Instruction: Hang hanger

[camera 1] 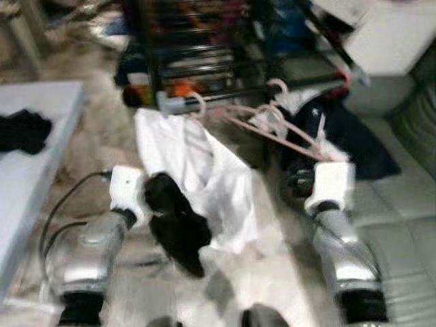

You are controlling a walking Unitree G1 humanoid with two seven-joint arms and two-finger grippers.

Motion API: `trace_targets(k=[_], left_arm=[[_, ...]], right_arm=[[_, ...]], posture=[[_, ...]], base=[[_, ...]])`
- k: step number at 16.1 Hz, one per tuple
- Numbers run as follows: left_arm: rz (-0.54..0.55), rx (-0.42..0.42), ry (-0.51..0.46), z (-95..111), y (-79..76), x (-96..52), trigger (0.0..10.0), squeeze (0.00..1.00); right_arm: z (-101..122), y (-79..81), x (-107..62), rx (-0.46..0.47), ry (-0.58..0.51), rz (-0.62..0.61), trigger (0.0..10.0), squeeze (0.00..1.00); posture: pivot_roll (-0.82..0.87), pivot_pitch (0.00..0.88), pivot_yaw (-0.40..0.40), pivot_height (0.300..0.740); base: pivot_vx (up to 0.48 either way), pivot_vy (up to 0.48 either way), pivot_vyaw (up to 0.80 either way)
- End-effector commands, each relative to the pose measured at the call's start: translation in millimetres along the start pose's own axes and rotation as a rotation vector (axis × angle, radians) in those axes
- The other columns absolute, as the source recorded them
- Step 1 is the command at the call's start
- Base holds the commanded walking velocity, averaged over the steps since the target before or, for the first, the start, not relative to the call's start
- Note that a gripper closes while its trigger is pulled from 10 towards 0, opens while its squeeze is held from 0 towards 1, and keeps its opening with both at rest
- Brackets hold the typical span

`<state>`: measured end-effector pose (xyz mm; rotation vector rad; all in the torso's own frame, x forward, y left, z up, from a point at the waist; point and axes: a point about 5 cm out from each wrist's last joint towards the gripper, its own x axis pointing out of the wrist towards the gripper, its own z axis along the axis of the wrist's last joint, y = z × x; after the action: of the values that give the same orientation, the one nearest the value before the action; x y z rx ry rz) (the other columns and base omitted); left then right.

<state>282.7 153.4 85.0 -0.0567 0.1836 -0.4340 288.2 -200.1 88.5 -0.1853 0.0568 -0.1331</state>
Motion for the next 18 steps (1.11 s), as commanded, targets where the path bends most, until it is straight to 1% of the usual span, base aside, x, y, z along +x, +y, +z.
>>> trace_targets(k=[1,2,4,6,10,14,15,18], left_arm=[[0.031,0.029,0.002,-1,5.6,-5.5,10.0,0.00],[0.041,0.040,0.003,-2,5.3,-5.5,10.0,0.00],[0.036,0.010,-0.001,-3,5.5,-6.4,10.0,0.00],[0.029,0.007,-0.022,1,8.0,-6.1,10.0,0.00],[0.019,0.002,-0.041,6,7.6,-1.7,10.0,0.00],[0.001,-0.010,-0.038,4,1.1,0.9,10.0,0.00],[-0.001,-0.014,-0.037,4,0.8,1.1,10.0,0.00],[-0.001,-0.014,-0.035,4,2.1,1.4,10.0,0.00]], right_arm=[[5,8.1,2.4,0.013,-0.017,0.025,10.0,0.00],[5,9.1,2.7,0.012,-0.014,0.028,10.0,0.00],[3,14.8,3.4,0.005,-0.008,0.047,10.0,0.00],[7,13.8,6.4,0.007,-0.019,0.041,10.0,0.00],[11,9.7,11.8,-0.011,-0.033,0.013,10.0,0.00],[14,10.4,15.4,-0.011,-0.042,0.010,10.0,0.00],[15,9.8,17.3,-0.004,-0.047,0.001,10.0,0.00],[18,8.8,21.3,-0.026,-0.058,-0.009,10.0,0.00]], posture=[[-0.02,0.062,-0.003,0.740],[-0.02,0.063,-0.006,0.740],[-0.02,0.065,-0.010,0.740],[-0.02,0.071,-0.011,0.740],[-0.03,0.080,-0.009,0.740],[-0.03,0.083,-0.006,0.740],[-0.03,0.083,-0.006,0.740],[-0.03,0.083,-0.006,0.740]], base=[[0.000,0.000,0.00],[0.000,0.000,0.00],[0.000,0.000,0.00],[0.000,0.000,0.00],[0.397,0.000,0.00],[0.424,0.000,0.00],[0.405,0.255,0.00],[0.383,0.288,0.00]])
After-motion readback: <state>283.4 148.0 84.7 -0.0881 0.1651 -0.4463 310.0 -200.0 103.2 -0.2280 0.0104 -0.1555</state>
